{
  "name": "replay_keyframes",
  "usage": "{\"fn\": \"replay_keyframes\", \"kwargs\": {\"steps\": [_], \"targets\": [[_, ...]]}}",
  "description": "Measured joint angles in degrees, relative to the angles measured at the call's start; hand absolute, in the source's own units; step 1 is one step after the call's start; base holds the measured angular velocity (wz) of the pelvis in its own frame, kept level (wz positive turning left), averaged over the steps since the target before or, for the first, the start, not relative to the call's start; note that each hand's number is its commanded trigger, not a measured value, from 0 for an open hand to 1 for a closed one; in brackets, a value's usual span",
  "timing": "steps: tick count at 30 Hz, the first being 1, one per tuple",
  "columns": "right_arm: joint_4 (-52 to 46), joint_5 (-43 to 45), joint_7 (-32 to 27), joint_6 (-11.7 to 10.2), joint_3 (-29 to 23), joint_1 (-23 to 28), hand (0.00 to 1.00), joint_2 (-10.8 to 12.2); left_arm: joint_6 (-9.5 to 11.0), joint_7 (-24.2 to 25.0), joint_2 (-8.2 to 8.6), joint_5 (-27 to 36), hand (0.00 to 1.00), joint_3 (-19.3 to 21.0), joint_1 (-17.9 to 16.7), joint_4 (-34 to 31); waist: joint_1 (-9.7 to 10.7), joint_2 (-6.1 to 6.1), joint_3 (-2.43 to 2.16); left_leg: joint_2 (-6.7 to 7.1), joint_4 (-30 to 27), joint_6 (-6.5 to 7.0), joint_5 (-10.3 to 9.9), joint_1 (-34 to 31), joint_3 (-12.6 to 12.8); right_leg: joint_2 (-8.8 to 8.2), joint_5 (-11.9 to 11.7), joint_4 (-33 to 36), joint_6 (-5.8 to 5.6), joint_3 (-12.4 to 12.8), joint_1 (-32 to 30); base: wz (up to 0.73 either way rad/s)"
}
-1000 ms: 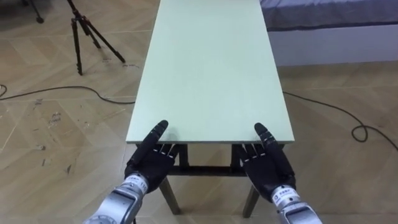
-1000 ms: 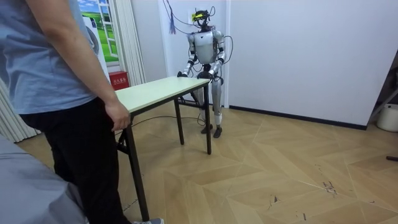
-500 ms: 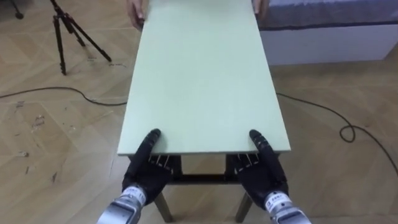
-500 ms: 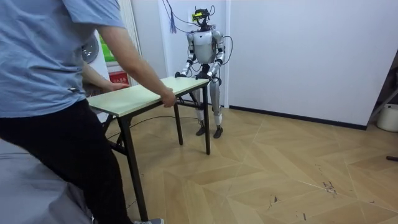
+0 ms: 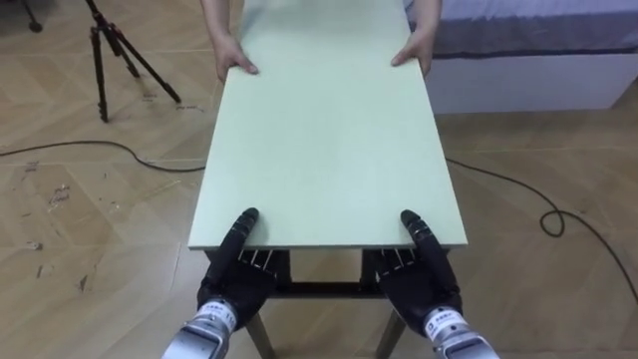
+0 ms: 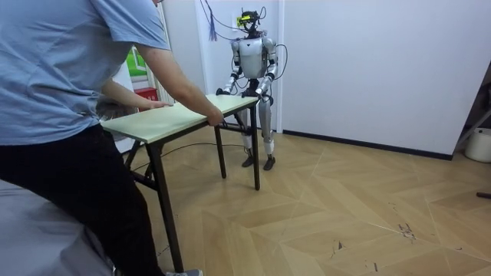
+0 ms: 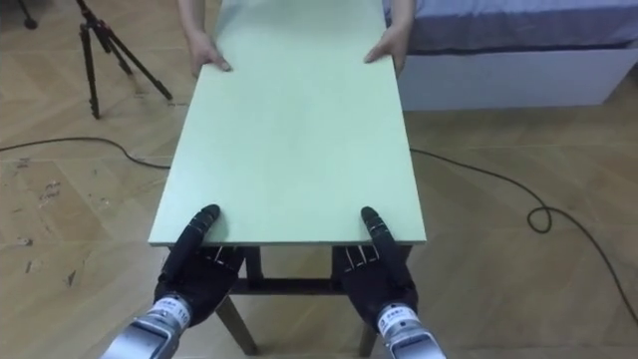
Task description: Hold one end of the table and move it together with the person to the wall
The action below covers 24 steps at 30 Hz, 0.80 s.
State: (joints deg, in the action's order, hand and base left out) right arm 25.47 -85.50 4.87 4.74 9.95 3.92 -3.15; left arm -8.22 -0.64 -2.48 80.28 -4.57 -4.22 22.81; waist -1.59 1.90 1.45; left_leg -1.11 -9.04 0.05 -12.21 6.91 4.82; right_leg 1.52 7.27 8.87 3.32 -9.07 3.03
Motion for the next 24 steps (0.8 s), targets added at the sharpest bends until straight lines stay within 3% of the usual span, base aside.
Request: {"fn": "replay_keyframes", "kwargs": {"steps": [3, 6, 24], "targets": [[-2.1, 0.5, 1.3, -0.2, 0.0, 2.0, 1.00, 0.0, 0.2, 1.8, 0.13, -0.6, 1.00, 0.0, -0.9, -0.4, 0.1, -0.06, -0.56, -0.12, -0.5, 0.10, 0.1, -0.3, 0.0, -0.06, 0.1, 0.3, 0.21, -0.9, 0.1, 0.14], [-3.3, 0.5, 2.9, -0.2, 0.1, 3.1, 1.00, -0.3, 0.4, 2.9, 0.28, -0.8, 1.00, 0.0, -1.3, -1.1, -0.1, -0.22, -0.75, -0.16, -0.6, 0.32, 0.2, -0.3, 0.0, -0.16, 0.4, 1.0, 0.38, -1.2, -0.1, 0.08], [-4.5, -0.7, 3.4, -1.0, 0.5, 3.2, 1.00, -0.3, 1.5, 3.6, 0.88, -3.5, 1.00, 0.2, -2.0, -3.7, -0.4, -0.43, -0.72, -0.17, -0.5, 0.43, 0.7, -0.3, 0.6, -0.36, 0.3, 1.8, 0.65, -1.0, -0.9, 0.00]]}}
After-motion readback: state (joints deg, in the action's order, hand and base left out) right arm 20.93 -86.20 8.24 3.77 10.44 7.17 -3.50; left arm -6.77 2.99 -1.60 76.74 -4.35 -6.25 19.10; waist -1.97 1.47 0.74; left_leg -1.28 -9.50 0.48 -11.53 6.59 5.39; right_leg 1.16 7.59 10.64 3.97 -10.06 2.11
